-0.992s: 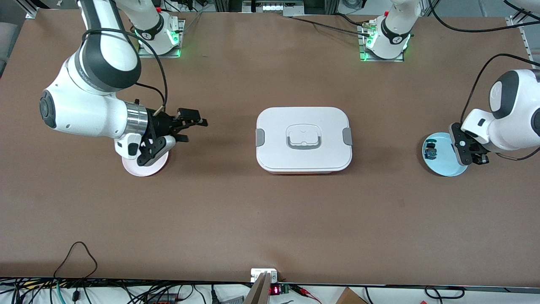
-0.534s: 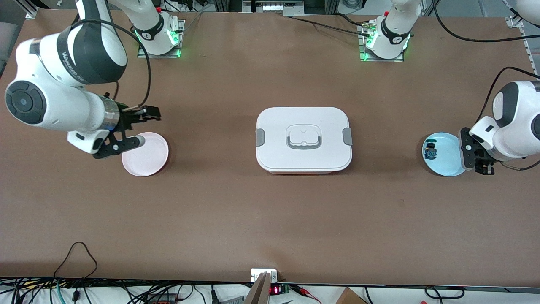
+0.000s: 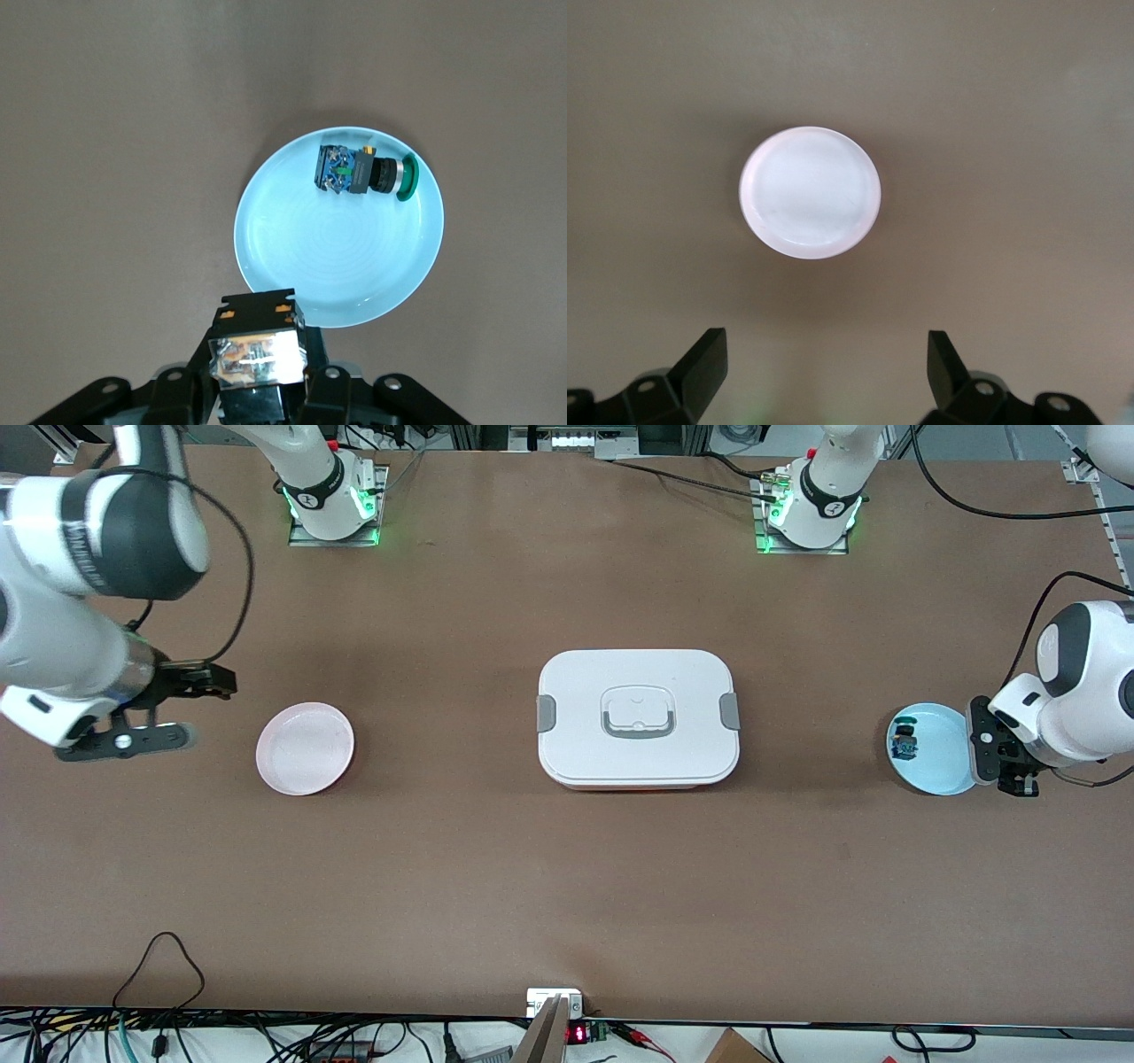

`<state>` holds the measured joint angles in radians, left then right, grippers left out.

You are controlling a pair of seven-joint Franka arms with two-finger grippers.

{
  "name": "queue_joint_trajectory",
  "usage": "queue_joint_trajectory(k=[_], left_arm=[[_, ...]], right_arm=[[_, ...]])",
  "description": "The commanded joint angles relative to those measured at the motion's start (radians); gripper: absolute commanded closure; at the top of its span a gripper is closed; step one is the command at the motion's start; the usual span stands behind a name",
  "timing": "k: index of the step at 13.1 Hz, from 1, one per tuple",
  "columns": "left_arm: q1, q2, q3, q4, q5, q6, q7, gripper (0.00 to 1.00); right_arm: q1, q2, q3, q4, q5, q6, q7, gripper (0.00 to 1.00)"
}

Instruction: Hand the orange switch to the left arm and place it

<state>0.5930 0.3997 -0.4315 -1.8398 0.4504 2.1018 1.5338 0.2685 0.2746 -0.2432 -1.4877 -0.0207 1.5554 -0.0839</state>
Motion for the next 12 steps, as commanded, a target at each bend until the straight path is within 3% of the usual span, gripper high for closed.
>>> queue_joint_trajectory(k=[1,3,12], left_arm=[[0.045,0.046,-0.010,0.010,0.030,0.012,0.019,0.82],[0.080,0.071,-0.010,0.007,0.031,0.050,0.025,0.82],[0.122,0.186,-0.010,-0.041,0.028,0.085,0.057,0.85]], right_arm=[[-0.176,-0.035,0.100,-0.058,0.087,0.060,-0.010,0.00],[-0.216,-0.054,0.147,-0.092,0.081,0.089,-0.008,0.00],[-0.157,-0.101,0.148,-0.091,0.038,0.074,0.010,0.00]])
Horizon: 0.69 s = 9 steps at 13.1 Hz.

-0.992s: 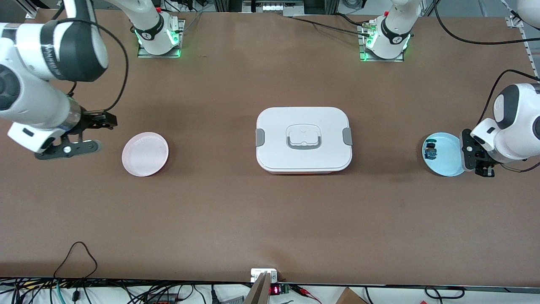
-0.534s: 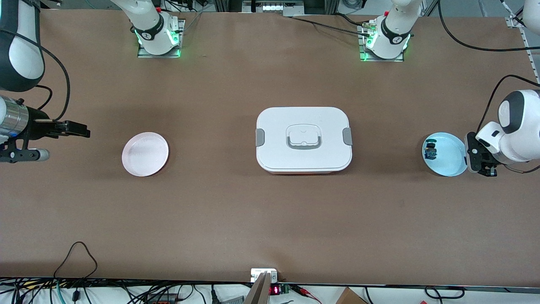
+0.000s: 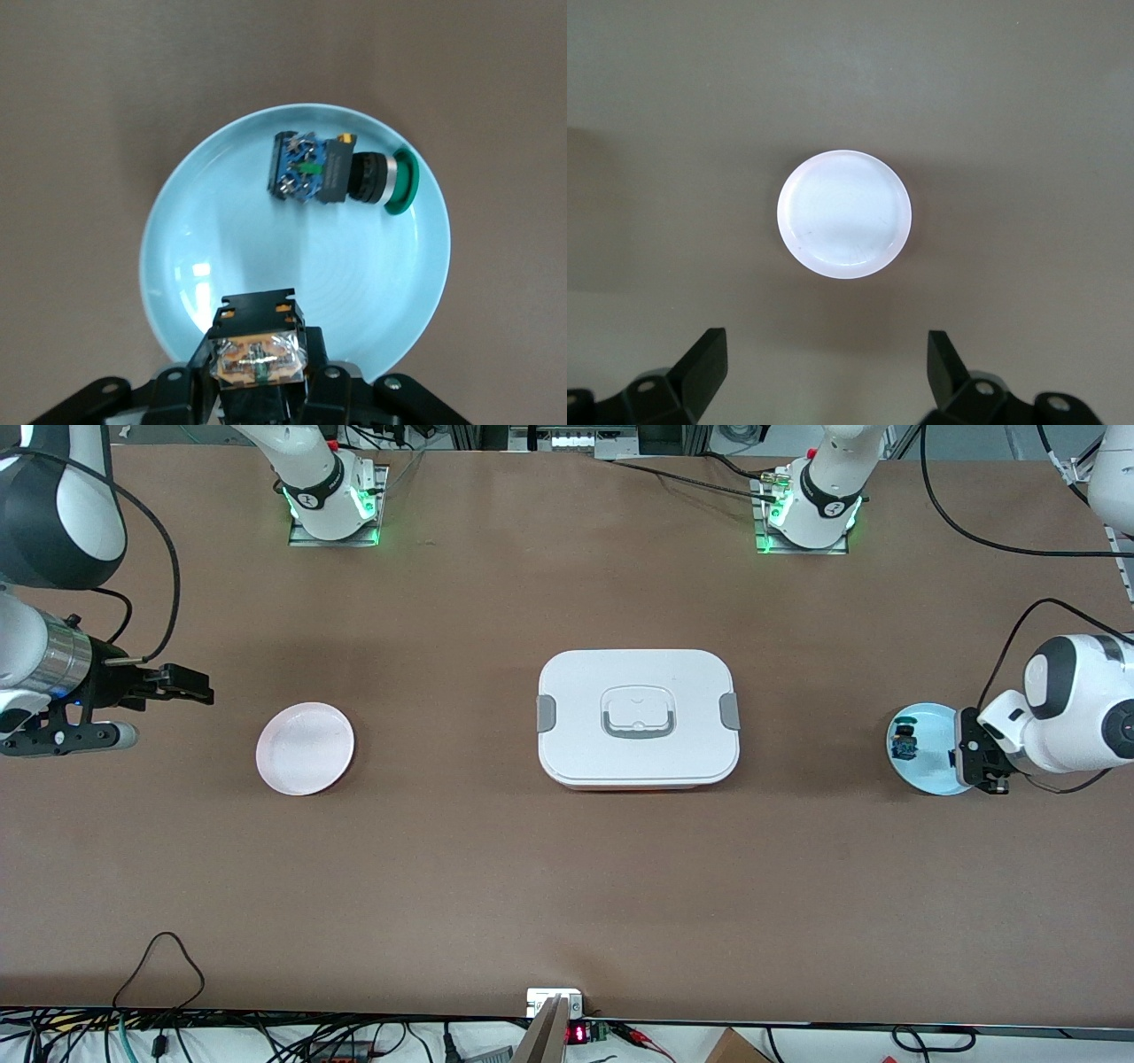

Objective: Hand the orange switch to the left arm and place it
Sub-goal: 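Open the left gripper to release the switch on the plate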

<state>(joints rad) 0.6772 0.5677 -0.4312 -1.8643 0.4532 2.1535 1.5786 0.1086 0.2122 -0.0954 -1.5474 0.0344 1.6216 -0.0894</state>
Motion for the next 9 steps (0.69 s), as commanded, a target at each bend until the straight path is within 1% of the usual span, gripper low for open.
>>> queue_joint_trajectory(k=[1,3,5,8,9], left_arm=[[0.056,0.029,-0.009,-0.016,0.027,0.055,0.014,0.84],[0.071,0.067,-0.009,-0.016,0.027,0.081,0.014,0.84],[0.079,0.064,-0.009,-0.016,0.027,0.075,0.015,0.84],[0.076,0.064,-0.012,-0.018,0.027,0.068,0.012,0.84],[0.076,0.061,-0.015,-0.019,0.027,0.063,0.015,0.80]], right_arm=[[0.002,-0.048,-0.003,-0.033,-0.018,0.015,0.019,0.00],[0.005,-0.071,-0.003,-0.051,-0.019,0.023,0.020,0.00],[0.003,-0.083,-0.001,-0.054,-0.016,0.032,0.022,0.00],[0.005,-0.129,0.000,-0.082,-0.016,0.049,0.023,0.00],[0.006,-0.146,0.000,-0.114,-0.016,0.078,0.023,0.00]])
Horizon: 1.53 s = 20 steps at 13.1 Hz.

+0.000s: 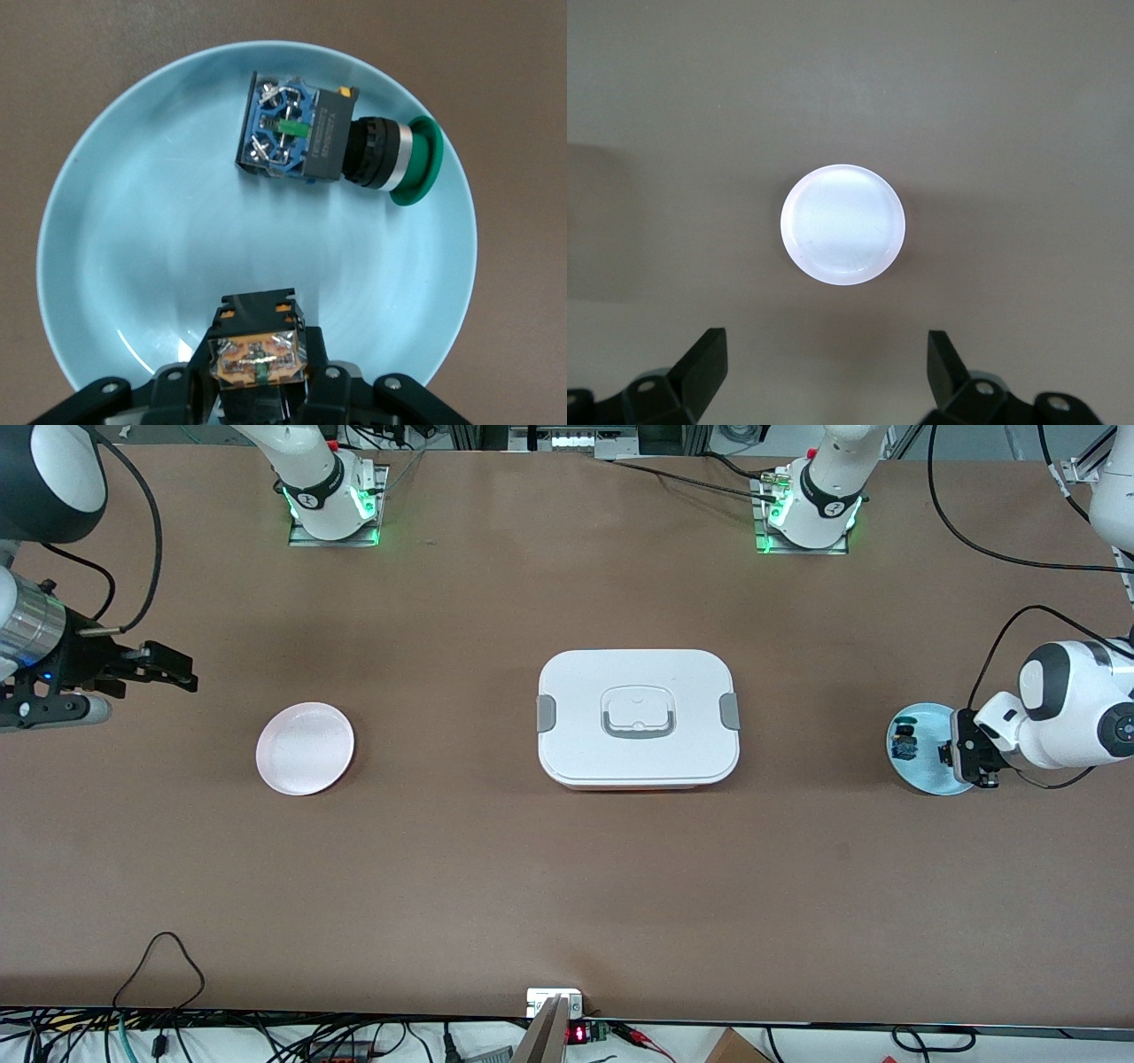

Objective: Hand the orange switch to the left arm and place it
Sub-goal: 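Open the left gripper to release the switch on the plate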

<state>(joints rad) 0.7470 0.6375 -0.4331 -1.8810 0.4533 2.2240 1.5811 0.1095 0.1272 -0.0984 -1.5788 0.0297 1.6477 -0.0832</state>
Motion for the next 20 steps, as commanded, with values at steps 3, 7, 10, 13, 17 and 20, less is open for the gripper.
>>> queue_joint_trajectory(k=[3,7,10,13,17,20], left_arm=[[0.023,-0.012,-0.024,-0.004,0.019,-0.041,0.048,0.00],[0.049,-0.039,-0.107,0.026,-0.014,-0.154,0.060,0.00],[0.051,-0.105,-0.159,0.072,-0.033,-0.269,0.018,0.00],[0.045,-0.140,-0.237,0.219,-0.065,-0.514,-0.117,0.00],[0.037,-0.142,-0.364,0.419,-0.065,-0.794,-0.436,0.00],[0.037,-0.142,-0.469,0.517,-0.064,-0.918,-0.723,0.00]], right_arm=[[0.006,-0.156,0.003,-0.228,-0.013,0.162,0.014,0.00],[0.006,-0.155,0.008,-0.158,-0.014,0.058,0.011,0.00],[0.006,-0.156,0.008,-0.155,-0.028,0.057,0.013,0.00],[0.004,-0.159,0.006,-0.144,-0.027,0.028,0.011,0.00],[0.004,-0.158,0.005,-0.113,-0.019,-0.022,0.017,0.00],[0.004,-0.159,0.005,-0.110,-0.016,-0.022,0.023,0.00]])
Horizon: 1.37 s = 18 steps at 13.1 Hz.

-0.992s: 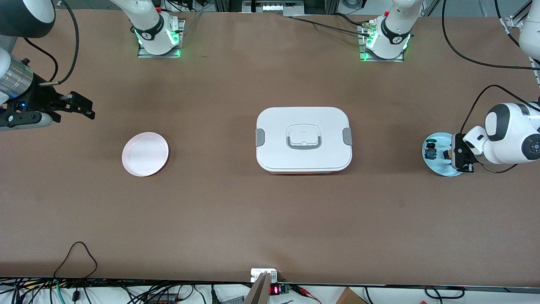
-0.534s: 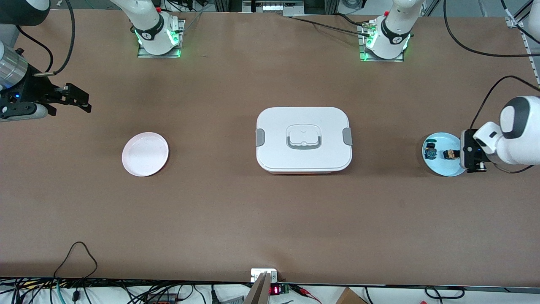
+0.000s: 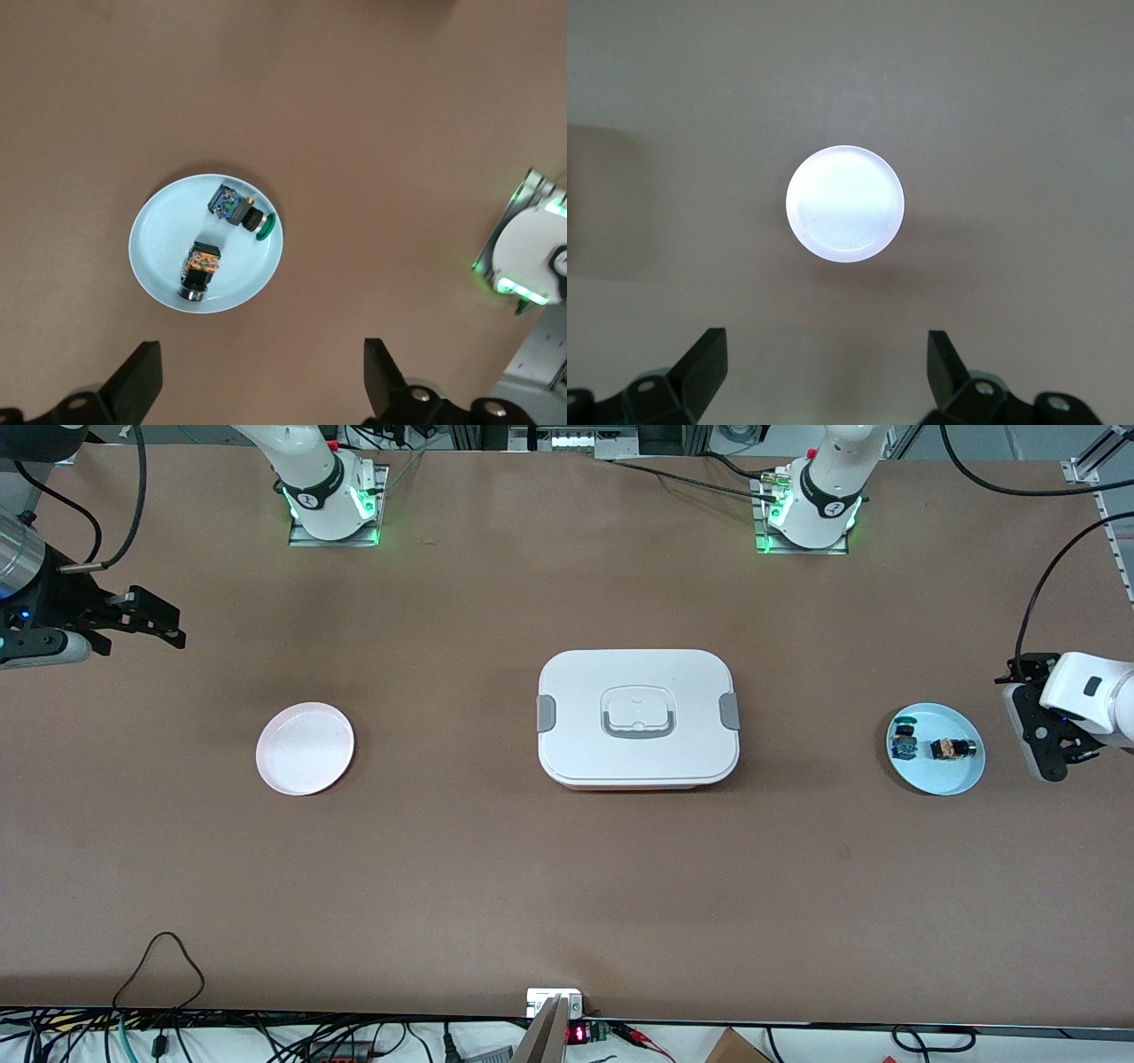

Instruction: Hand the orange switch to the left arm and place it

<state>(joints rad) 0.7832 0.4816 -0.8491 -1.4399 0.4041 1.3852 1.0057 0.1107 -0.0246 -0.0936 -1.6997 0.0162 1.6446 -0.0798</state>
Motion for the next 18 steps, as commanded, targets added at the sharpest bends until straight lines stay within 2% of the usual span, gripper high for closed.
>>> queue_joint_trajectory(k=[1,4,6,8,9,11,12,14,16,18], left_arm=[[-0.004,0.014,-0.076,0.097,-0.016,-0.116,-0.242,0.00],[-0.030,0.017,-0.142,0.174,-0.021,-0.172,-0.477,0.00],[-0.091,0.008,-0.125,0.199,-0.016,-0.175,-0.625,0.00],[-0.207,-0.087,0.034,0.185,-0.069,-0.091,-0.811,0.00],[-0.281,-0.128,0.154,0.182,-0.165,-0.066,-0.876,0.00],[-0.523,-0.173,0.490,0.179,-0.281,-0.054,-0.918,0.00],[-0.603,-0.201,0.602,0.141,-0.318,-0.008,-0.918,0.00],[-0.688,-0.270,0.712,0.032,-0.332,0.134,-0.923,0.00],[-0.738,-0.395,0.775,-0.141,-0.361,0.250,-0.958,0.00],[-0.815,-0.495,0.827,-0.281,-0.357,0.329,-1.091,0.00]], right_arm=[[0.003,-0.008,0.003,0.011,-0.015,-0.019,0.038,0.00],[-0.002,-0.006,-0.006,0.012,-0.016,-0.020,0.017,0.00],[-0.005,-0.006,-0.011,0.011,-0.015,-0.022,-0.018,0.00],[-0.002,-0.006,-0.008,0.011,-0.018,-0.022,-0.017,0.00],[-0.002,-0.008,-0.006,0.012,-0.019,-0.020,-0.017,0.00],[0.000,-0.006,-0.003,0.012,-0.021,-0.017,-0.005,0.00],[0.000,-0.006,-0.002,0.012,-0.021,-0.015,0.000,0.00],[0.000,-0.006,-0.002,0.012,-0.021,-0.009,0.000,0.00],[0.001,-0.006,-0.002,0.012,-0.021,-0.014,0.002,0.00],[0.001,-0.006,-0.002,0.012,-0.019,-0.017,0.005,0.00]])
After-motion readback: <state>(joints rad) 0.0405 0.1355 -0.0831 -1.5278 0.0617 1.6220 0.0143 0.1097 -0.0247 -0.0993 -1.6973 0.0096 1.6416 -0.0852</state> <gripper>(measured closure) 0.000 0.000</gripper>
